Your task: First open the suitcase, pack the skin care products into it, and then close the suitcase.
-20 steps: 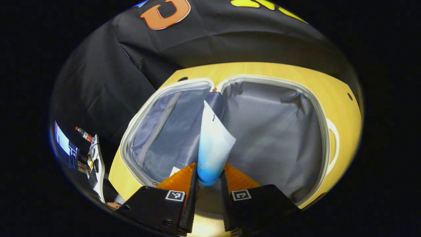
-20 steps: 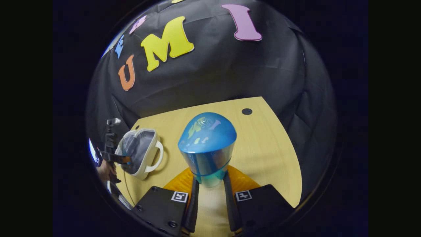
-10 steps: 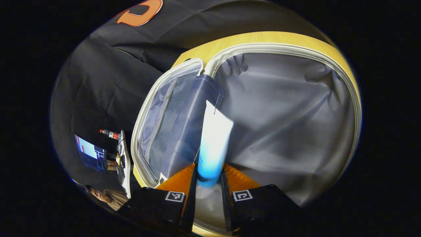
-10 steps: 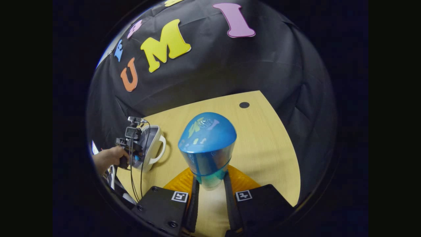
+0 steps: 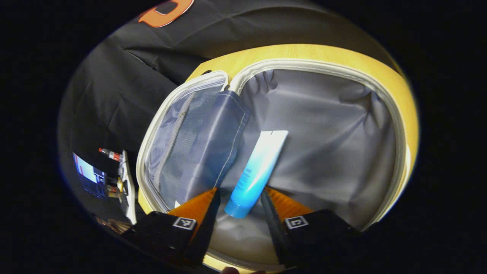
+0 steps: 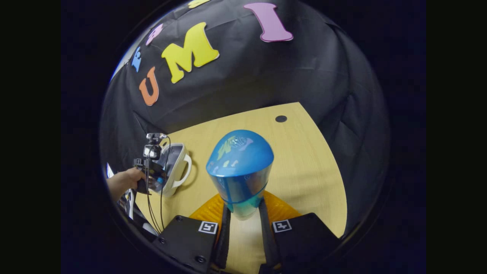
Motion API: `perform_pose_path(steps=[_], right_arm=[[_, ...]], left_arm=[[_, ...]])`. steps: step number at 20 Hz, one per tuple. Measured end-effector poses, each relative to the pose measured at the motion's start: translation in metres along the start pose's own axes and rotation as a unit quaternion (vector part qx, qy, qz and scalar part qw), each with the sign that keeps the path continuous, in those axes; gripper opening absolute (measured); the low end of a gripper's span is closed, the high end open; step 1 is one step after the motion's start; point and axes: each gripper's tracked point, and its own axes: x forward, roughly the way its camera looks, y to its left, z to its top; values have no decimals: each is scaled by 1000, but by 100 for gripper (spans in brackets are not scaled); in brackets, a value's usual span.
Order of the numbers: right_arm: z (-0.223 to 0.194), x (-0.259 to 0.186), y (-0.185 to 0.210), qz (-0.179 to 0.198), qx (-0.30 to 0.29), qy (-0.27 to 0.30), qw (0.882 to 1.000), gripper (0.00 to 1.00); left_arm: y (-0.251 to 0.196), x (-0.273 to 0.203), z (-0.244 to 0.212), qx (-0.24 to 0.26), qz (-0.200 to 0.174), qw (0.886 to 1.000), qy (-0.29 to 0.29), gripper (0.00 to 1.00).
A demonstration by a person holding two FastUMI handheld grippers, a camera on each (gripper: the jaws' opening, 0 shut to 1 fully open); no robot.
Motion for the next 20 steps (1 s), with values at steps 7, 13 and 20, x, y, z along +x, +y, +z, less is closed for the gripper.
perform_pose_path(steps=[7,13,20], right_arm=[[25,32,121,72,-76,-2,994,35],[31,87,278,151,-150,19,977,34],[-60,200,352,130,-130,137,973,36]], left_arm=[[3,-68,20,-57,-132,982,-125,95],[97,-129,-1,-118,-170,943,-260,96],[173,-105,-97,-163,-187,942,-227,96]])
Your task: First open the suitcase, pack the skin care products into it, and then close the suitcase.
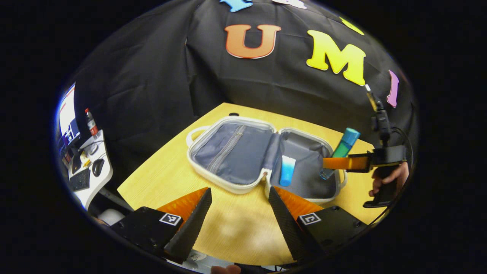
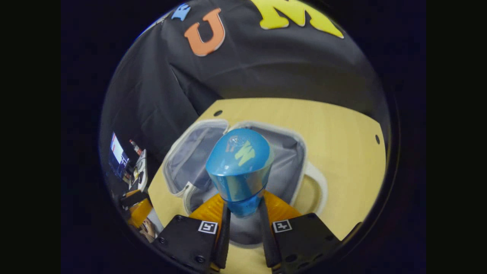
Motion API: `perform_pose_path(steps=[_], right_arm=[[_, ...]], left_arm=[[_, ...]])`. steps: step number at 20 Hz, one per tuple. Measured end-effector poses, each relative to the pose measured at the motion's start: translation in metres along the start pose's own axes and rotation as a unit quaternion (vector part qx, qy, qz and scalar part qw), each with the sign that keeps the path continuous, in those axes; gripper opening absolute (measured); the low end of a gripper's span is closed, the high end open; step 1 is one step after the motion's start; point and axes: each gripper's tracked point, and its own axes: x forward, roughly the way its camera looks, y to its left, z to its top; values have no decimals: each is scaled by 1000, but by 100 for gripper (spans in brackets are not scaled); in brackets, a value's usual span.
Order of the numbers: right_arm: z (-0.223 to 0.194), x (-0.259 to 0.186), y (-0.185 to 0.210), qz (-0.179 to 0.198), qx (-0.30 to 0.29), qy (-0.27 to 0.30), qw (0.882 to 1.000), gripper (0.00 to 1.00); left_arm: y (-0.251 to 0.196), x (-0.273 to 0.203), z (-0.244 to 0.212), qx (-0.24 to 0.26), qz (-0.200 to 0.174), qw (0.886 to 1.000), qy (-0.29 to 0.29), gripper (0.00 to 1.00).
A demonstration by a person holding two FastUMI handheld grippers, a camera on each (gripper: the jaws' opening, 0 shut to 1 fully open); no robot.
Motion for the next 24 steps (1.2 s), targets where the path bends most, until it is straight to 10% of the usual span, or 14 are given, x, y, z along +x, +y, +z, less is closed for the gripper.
perform_pose_path(steps=[24], right_arm=[[-29,55,-7,-86,99,101,986,43]], left_arm=[[21,12,30,-31,-39,999,-16,97]])
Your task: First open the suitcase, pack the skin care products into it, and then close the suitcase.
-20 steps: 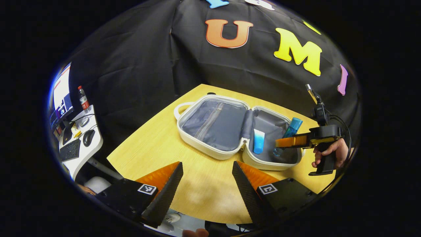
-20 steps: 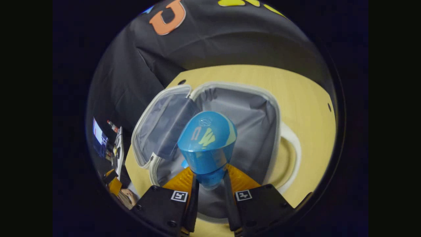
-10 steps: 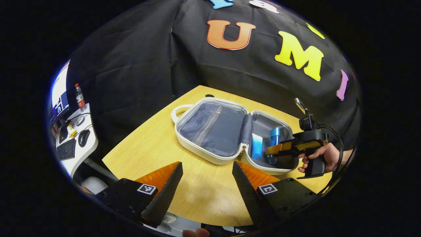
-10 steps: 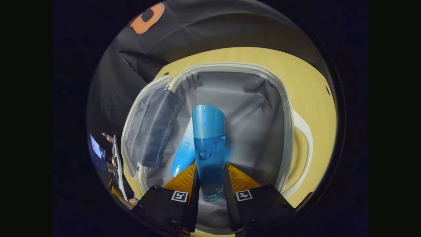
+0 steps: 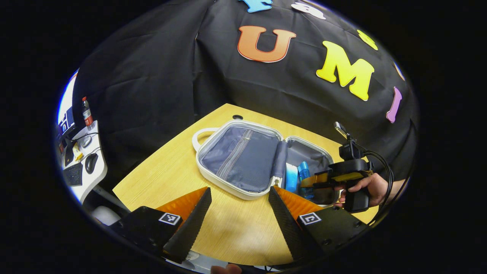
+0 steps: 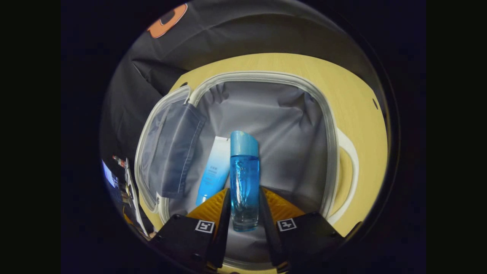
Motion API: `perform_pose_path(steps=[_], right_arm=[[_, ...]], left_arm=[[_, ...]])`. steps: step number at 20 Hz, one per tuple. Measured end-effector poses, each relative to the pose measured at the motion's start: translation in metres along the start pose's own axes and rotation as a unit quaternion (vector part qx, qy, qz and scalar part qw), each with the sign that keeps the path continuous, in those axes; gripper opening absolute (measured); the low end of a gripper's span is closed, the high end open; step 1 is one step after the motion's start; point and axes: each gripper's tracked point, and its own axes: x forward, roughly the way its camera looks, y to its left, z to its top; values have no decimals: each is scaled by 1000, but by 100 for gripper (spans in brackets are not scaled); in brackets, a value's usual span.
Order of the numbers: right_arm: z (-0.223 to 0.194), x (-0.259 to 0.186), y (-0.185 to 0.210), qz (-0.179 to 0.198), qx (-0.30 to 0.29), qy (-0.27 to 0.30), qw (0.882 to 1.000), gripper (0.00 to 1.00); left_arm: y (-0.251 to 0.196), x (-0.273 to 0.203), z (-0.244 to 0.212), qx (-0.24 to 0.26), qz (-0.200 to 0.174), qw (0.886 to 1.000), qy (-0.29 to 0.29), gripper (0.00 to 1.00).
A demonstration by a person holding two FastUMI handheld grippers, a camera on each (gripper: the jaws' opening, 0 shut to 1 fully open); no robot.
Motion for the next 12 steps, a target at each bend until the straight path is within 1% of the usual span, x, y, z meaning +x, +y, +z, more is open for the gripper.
perform_pose_path(steps=[1,3,4,6,7,8,9,11,12], right_arm=[[0,-6,-1,2,-4,-3,1000,43],[-1,-19,3,11,-18,-16,1000,49],[-1,-29,3,9,-35,-28,999,56],[2,-50,0,-3,-78,-58,995,74],[3,-63,-1,-5,-99,-75,992,74],[5,-80,1,-2,-120,-95,988,76],[6,-98,2,3,-140,-113,984,76],[4,-133,-1,10,-184,-150,971,76],[4,-149,-9,3,-206,-167,964,81]], left_arm=[[1,1,3,2,-5,1000,-4,97],[4,1,11,3,-18,1000,-20,97],[8,3,15,2,-20,999,-26,97],[21,7,26,3,-23,999,-35,97],[29,10,33,2,-26,999,-43,97],[38,17,39,-4,-29,998,-50,97],[46,24,45,-15,-39,998,-53,97],[55,43,57,-46,-75,994,-62,99],[64,54,61,-61,-90,992,-62,99]])
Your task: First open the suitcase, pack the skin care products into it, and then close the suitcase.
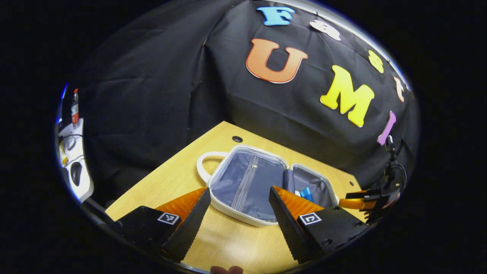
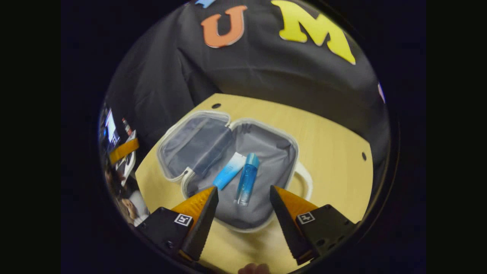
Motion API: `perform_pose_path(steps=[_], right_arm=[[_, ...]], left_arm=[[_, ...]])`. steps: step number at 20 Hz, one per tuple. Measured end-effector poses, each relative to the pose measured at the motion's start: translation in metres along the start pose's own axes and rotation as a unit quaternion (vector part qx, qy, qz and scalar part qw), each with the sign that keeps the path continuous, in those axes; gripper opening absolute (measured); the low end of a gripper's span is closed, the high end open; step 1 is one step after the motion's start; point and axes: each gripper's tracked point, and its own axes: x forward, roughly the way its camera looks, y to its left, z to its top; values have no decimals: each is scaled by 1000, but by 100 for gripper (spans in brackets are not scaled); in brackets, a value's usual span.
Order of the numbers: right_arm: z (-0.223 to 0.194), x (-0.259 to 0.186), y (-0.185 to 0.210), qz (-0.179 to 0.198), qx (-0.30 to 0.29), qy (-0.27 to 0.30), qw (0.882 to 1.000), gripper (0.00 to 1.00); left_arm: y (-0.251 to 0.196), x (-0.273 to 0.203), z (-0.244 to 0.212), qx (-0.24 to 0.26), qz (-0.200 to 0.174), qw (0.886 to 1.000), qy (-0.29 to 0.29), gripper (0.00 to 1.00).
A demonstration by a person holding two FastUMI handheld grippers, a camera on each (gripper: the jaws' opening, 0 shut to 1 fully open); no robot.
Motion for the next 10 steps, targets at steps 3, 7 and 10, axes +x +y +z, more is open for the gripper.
perform_pose_path(steps=[3,7,10], right_arm=[[2,-41,-16,-17,-26,-32,999,82],[-10,-77,-44,-60,1,-32,998,82],[-18,-90,-53,-83,-3,-28,996,82]], left_arm=[[32,31,13,-60,-39,997,3,99],[81,89,8,-140,-63,988,18,98],[96,123,6,-214,-89,972,43,97]])
